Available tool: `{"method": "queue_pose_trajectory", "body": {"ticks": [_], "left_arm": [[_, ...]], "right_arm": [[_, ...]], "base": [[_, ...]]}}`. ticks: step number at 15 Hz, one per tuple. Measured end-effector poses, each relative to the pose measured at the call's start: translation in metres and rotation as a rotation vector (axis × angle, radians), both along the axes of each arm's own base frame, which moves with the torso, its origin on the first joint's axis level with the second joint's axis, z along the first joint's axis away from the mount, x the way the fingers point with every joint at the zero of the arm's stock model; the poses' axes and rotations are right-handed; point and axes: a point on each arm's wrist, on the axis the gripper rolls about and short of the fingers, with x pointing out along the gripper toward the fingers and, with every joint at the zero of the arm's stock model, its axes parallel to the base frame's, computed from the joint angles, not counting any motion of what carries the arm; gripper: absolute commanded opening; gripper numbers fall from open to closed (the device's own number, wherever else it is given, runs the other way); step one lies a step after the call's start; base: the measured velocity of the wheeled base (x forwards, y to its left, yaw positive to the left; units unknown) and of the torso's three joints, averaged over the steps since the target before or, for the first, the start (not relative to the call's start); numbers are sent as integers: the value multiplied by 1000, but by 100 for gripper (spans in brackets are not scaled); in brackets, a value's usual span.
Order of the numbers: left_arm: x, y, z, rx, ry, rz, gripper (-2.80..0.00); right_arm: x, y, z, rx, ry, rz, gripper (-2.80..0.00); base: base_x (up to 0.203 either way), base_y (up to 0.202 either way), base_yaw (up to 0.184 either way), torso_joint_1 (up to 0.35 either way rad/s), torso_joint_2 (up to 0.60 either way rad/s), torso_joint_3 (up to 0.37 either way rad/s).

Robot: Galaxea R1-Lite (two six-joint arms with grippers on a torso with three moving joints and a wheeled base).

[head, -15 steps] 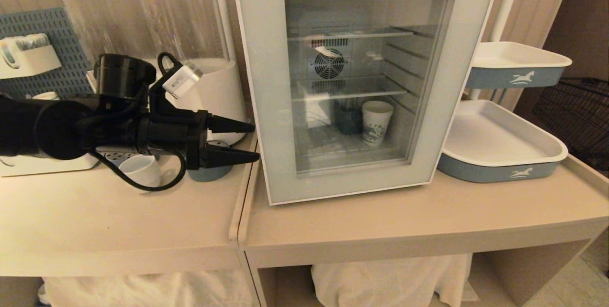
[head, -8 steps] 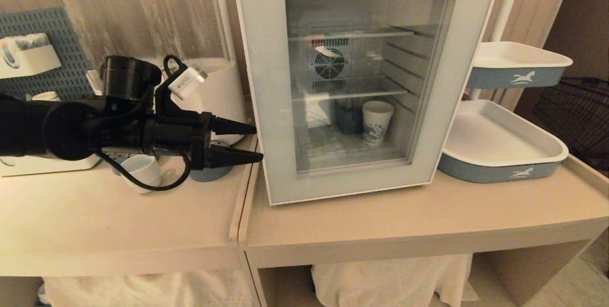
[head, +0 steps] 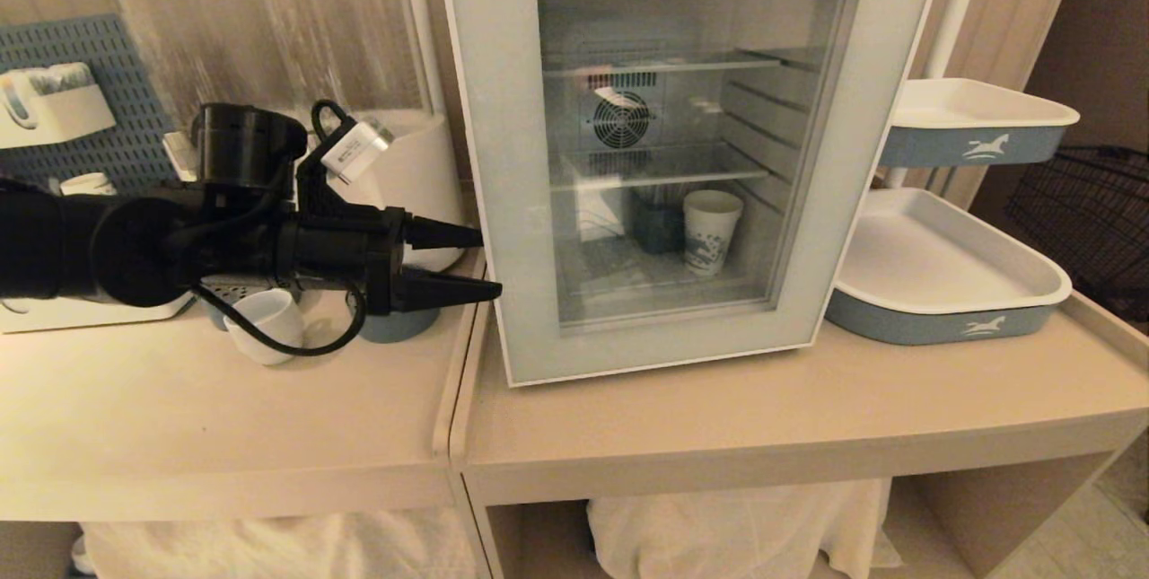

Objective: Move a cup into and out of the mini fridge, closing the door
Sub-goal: Open the freezer door

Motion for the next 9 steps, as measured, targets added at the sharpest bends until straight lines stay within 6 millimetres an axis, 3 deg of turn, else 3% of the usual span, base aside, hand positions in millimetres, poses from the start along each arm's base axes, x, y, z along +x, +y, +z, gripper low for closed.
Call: {"method": "queue_pose_trajectory", "body": {"ticks": [9], "left_arm": [[-25,0,10,-19,22,-22,0]], "right_arm": [[0,0,0,0,1,0,-280]], "base": [[0,0,0,0,0,0]]}}
